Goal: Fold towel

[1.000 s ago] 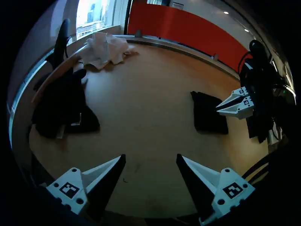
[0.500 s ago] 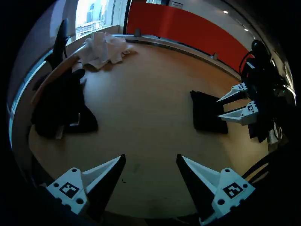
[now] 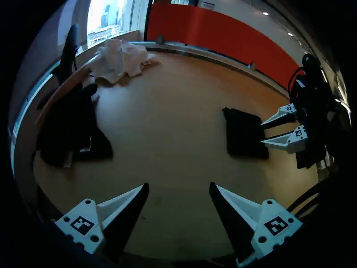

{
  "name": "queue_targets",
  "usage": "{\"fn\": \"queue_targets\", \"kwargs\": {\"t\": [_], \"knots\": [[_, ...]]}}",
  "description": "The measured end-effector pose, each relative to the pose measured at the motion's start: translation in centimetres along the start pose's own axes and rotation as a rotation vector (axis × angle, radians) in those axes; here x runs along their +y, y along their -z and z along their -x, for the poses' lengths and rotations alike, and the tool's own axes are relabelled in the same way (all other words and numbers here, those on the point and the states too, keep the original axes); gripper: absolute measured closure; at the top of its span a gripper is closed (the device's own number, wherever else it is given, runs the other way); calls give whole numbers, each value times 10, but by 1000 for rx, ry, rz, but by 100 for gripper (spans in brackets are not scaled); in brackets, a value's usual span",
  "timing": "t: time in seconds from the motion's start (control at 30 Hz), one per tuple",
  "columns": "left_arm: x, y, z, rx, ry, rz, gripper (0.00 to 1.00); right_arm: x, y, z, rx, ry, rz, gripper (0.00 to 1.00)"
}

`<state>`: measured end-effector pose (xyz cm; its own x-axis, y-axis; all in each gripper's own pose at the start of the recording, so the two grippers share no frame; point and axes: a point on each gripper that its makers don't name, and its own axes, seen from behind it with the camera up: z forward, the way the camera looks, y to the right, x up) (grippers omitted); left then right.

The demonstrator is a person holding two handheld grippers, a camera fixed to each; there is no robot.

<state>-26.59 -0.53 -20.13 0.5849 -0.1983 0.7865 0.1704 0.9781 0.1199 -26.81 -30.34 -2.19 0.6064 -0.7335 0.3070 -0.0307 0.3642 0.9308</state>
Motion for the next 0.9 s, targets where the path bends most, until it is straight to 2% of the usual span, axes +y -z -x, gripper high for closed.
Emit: {"fn": "queue_targets", "kwargs": {"t": [0.5,0.9], "knots": [[4,-2,-2,1,-13,6,0,3,14,43,-24,-100,72,34],[6,-3,-1,-4,-16,9,0,-2,8,75,-76,-120,90,34]]}}
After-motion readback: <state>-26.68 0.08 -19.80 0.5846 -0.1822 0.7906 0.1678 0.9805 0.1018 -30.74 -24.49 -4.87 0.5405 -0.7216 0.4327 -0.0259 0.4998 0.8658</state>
